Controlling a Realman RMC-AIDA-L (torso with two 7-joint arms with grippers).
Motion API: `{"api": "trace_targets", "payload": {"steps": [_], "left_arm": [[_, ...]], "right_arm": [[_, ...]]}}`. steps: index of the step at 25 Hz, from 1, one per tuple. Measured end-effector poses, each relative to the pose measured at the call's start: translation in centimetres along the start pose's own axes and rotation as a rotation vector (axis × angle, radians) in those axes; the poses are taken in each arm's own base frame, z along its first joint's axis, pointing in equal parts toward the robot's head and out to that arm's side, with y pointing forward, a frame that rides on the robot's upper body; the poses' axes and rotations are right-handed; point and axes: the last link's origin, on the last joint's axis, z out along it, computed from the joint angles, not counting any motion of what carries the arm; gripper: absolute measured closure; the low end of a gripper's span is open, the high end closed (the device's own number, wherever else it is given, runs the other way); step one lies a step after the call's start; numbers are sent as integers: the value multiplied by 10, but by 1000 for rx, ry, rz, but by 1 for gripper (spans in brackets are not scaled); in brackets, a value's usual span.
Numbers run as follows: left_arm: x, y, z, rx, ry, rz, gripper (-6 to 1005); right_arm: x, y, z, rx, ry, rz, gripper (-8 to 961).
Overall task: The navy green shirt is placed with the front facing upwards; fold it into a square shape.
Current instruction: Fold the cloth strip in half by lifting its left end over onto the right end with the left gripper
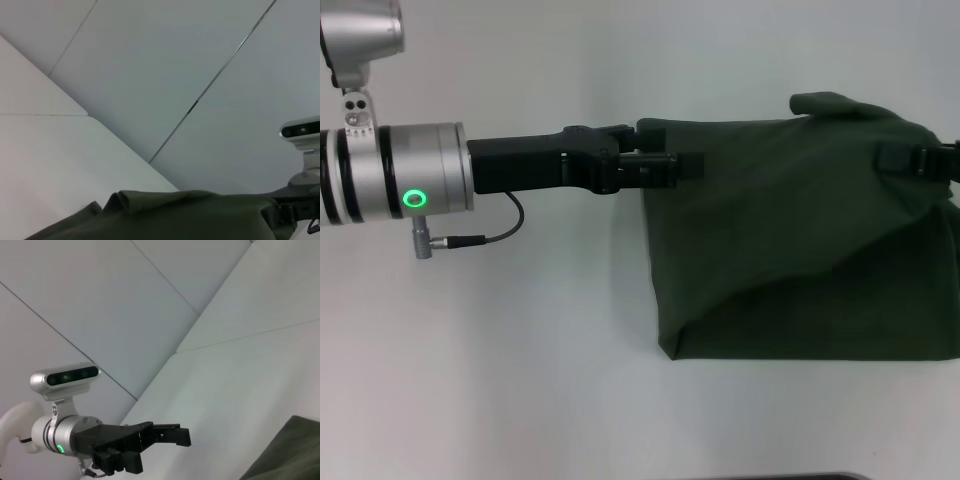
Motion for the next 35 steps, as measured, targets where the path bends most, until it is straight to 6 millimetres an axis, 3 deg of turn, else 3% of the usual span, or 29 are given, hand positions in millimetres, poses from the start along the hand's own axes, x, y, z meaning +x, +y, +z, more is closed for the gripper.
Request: {"api": "trace_targets", "payload": {"steps": [24, 35], "left_arm": [[-2, -2, 2, 12, 2, -23, 84], [-1, -2, 3, 9, 1, -23, 84]], "right_arm": [[12, -6, -46, 88, -58, 37, 936], [5, -6, -45, 85, -56, 27, 937]]}}
